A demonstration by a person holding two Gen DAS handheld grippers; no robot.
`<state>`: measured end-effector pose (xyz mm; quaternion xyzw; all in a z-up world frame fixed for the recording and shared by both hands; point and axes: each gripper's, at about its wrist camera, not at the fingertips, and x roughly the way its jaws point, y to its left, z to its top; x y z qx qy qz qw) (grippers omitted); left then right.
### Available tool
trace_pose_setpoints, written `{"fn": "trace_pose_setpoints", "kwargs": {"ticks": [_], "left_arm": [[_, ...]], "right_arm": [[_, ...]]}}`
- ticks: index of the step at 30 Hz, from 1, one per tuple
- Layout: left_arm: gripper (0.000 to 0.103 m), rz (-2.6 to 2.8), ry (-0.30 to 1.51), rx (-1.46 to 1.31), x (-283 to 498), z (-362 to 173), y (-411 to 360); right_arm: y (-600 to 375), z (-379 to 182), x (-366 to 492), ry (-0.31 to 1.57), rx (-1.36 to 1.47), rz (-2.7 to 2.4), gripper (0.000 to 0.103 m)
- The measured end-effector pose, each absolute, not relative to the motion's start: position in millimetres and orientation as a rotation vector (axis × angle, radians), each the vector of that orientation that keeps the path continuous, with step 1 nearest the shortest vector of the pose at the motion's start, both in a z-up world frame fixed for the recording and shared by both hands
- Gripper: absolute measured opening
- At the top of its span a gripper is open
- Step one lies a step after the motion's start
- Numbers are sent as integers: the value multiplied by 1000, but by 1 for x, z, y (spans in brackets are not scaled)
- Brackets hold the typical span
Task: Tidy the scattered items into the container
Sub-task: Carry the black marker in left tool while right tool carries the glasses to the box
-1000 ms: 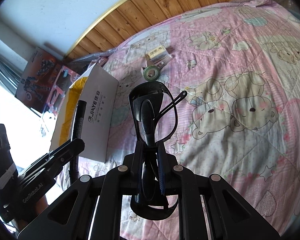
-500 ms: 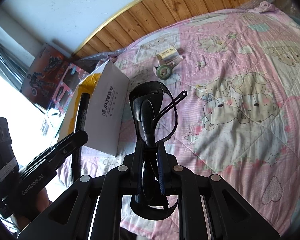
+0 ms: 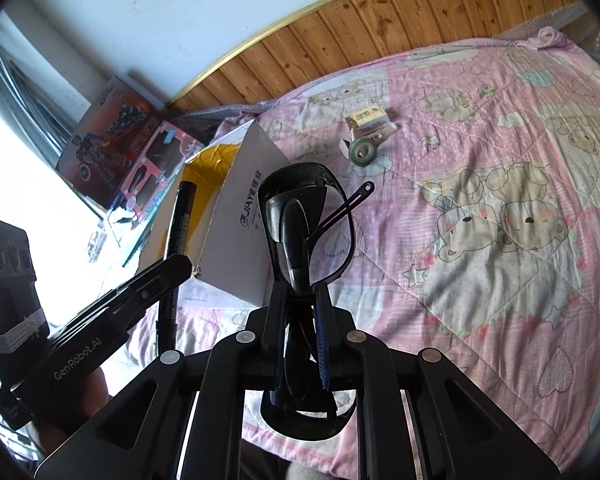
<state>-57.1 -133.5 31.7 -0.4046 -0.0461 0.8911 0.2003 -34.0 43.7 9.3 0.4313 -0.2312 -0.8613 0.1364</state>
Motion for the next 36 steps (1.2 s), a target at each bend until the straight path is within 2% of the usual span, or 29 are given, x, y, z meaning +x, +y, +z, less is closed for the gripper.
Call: {"fn": "trace_pose_setpoints", "kwargs": {"ticks": [23, 36], "left_arm": [[14, 2590, -295, -1068, -65, 58, -217], [14, 2674, -305, -1067, -77, 62, -264]], "right_arm": [[-23, 47, -50, -518, 1183, -2460, 14], [-60, 57, -63, -464, 1161, -2414, 14]]}}
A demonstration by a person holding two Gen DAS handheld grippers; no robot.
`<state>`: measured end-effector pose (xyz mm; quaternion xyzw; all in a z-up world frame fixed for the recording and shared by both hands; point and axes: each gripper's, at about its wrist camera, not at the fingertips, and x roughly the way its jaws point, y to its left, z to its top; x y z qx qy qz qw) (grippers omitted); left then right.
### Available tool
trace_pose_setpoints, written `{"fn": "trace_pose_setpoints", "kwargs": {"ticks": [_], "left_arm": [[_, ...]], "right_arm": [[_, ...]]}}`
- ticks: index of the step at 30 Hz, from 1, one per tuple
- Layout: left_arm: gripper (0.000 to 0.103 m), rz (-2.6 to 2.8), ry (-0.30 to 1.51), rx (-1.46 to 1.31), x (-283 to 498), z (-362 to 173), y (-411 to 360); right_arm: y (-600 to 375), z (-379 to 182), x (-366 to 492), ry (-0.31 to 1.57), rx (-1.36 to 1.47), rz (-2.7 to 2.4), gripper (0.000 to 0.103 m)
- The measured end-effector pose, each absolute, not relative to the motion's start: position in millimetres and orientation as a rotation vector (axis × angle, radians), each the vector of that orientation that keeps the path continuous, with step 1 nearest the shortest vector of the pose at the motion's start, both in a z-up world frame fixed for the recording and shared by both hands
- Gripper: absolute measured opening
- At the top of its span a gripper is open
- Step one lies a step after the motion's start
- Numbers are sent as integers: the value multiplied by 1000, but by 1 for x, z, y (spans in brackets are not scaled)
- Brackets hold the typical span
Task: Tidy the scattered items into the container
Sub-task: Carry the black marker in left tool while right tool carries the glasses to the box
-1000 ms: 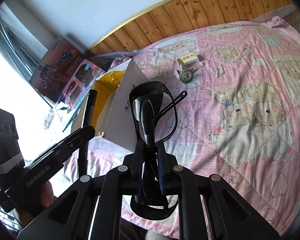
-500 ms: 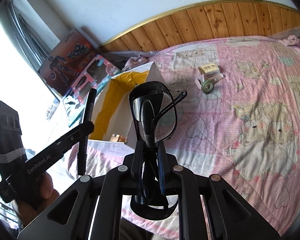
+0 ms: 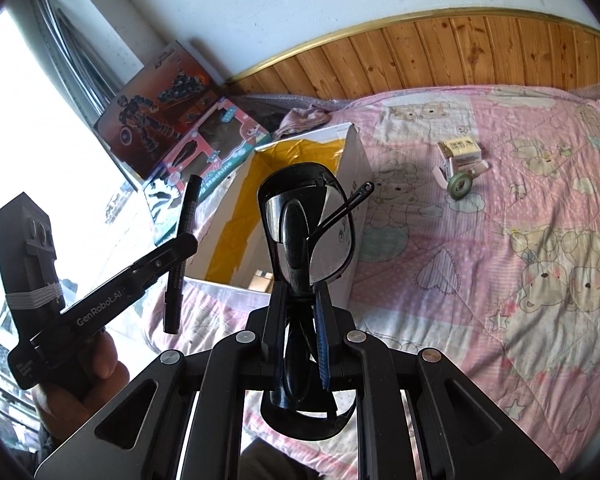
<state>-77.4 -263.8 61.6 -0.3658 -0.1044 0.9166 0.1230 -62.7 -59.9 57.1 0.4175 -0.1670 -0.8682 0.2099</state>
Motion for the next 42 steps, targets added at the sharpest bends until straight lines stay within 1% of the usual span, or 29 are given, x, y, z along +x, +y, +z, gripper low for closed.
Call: {"fn": "trace_pose_setpoints", "kwargs": {"ticks": [6, 24, 32, 42], "left_arm": [[14, 2702, -299, -1061, -85, 65, -279], [14, 2755, -355, -1098, -120, 67, -330], [14, 2745, -311, -1166, -148, 61, -334], [14, 2696, -172, -1313, -185, 37, -318]], "right_arm": [[-72, 66, -72, -438, 1144, -2408, 14], [-122, 81, -118, -380, 1110, -2342, 14], [-140, 81, -147, -345, 1117, -2324, 14], [-151, 65, -192, -290, 1174, -2323, 14]]}}
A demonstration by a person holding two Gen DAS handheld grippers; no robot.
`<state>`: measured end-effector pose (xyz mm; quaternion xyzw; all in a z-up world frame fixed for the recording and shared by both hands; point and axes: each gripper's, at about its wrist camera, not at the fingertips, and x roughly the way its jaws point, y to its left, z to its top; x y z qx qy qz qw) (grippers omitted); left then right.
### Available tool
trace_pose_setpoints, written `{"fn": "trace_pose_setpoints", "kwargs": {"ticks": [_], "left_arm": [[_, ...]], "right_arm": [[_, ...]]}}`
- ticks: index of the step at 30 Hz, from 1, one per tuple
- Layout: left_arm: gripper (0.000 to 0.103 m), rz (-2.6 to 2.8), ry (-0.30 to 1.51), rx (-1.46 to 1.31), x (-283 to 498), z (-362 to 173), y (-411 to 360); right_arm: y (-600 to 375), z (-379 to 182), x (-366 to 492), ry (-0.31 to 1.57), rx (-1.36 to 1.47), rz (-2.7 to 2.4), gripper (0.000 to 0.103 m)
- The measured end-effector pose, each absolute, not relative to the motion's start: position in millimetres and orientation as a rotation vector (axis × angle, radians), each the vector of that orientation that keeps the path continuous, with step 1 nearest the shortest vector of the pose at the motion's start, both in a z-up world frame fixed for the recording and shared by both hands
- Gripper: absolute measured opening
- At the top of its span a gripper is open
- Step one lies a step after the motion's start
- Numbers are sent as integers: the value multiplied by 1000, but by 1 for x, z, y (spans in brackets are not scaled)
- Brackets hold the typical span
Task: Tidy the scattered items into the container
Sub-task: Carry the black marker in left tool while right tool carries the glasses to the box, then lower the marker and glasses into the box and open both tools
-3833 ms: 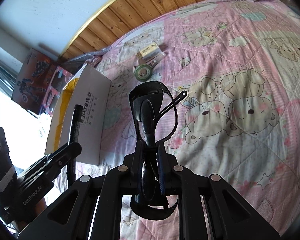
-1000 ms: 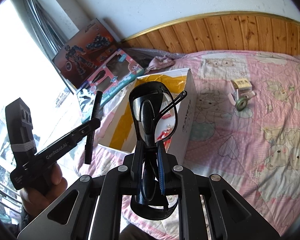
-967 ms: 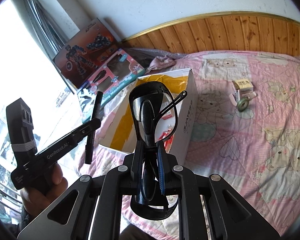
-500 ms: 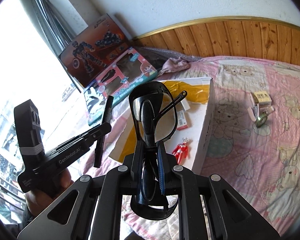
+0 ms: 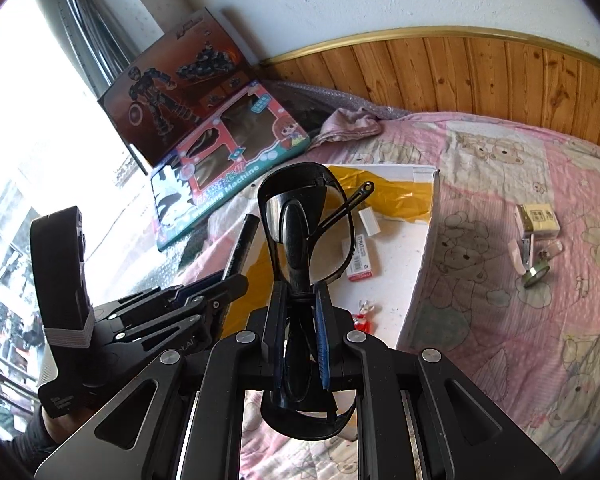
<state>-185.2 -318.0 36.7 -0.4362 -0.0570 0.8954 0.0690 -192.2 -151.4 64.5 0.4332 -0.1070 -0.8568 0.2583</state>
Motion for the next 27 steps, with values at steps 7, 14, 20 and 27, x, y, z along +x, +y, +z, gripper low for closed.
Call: {"fn": "trace_pose_setpoints", "kwargs": {"ticks": [7, 14, 20, 27], "left_arm": [[14, 2680, -112, -1373, -205, 27, -314], [14, 2632, -128, -1464, -225, 15, -318], [14, 2571, -140, -1559, -243, 4, -317], [14, 2568, -122, -1620, -262, -5, -317]], "right_arm": [[-152, 49, -223, -283, 1226, -2323, 14], [-159, 32, -247, -241, 1282, -2317, 14], [-161, 19, -270, -242, 1340, -2311, 14], [-166, 7, -290, -206, 1391, -2318, 14]]}}
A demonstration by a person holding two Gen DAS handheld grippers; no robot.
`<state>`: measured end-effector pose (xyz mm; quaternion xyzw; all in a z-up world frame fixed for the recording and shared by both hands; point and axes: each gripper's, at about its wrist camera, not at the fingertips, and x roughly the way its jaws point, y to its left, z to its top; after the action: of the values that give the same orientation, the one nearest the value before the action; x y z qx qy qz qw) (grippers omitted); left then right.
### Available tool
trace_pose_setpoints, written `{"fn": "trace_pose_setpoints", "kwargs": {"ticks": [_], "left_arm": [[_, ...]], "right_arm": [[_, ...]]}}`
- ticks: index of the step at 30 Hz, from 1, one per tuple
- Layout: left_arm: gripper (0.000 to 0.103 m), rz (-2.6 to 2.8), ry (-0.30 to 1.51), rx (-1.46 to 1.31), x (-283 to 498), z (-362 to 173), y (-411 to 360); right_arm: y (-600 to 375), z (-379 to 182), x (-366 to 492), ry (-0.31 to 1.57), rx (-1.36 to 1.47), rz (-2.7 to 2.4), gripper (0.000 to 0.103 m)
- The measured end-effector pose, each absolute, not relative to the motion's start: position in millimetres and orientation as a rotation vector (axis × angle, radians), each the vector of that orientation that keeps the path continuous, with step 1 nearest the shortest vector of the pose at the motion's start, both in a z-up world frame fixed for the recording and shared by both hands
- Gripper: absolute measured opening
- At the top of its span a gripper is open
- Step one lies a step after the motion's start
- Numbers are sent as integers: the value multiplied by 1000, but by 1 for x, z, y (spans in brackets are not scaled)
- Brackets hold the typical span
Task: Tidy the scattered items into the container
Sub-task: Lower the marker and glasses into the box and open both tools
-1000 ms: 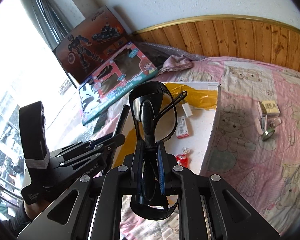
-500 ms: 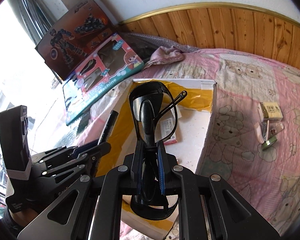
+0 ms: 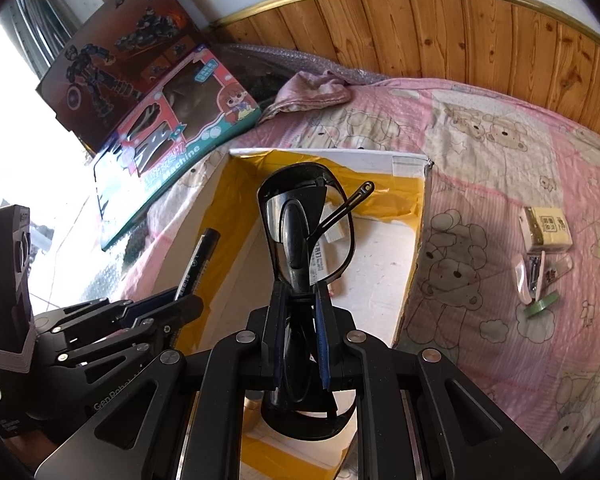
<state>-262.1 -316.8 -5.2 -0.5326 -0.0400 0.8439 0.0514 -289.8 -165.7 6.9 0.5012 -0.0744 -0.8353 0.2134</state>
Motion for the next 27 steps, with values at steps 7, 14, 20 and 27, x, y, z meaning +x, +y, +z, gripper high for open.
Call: {"fn": "trace_pose_setpoints", "kwargs": {"ticks": [7, 14, 20, 27], "left_arm": [[14, 2554, -134, -1675, -281, -14, -319], [15, 2580, -105, -1686, -295, -24, -315], [22, 2614, -96, -1677, -298, -29, -319], [22, 2635, -59, -1613, -290, -15, -316]], "right_arm": [[-168, -2, -304, -160, 1421, -2315, 14], [-172, -11, -314, -129, 1438, -2317, 21], [-162, -6, -313, -164, 1389, -2347, 21], [-155, 6, -297, -211, 1333, -2320, 21]]}}
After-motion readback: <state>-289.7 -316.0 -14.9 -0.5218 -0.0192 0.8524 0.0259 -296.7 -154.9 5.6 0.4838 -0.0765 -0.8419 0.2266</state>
